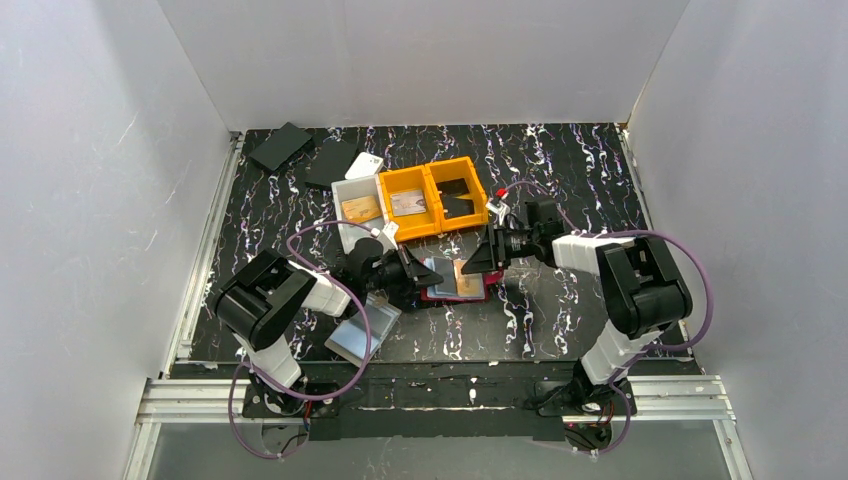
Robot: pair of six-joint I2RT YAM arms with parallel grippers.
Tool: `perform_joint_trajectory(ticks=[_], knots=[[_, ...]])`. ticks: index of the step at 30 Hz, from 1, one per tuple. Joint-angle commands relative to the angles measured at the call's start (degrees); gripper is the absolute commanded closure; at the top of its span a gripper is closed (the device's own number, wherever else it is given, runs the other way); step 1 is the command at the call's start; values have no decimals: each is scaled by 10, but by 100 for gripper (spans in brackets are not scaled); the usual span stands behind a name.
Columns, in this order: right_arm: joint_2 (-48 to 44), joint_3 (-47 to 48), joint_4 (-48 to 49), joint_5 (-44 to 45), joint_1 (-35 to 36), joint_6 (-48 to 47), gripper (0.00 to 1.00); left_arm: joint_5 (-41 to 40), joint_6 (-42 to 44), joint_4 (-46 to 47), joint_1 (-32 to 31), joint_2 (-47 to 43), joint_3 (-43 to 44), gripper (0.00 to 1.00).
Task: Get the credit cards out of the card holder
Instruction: Remove the credit card from the card holder.
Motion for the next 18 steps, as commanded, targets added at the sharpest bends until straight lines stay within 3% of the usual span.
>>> perform_joint_trajectory(ticks=[1,10,18], knots=[[-34,-3,30,-54,-14,13,51,28,-30,119,5,-6,4,100],[-79,-4,32,-84,-35,23,51,55,-33,167,5,-24,15,100],[-80,-16,86,-88,-38,88,51,64,-72,244,5,-10,20,100]])
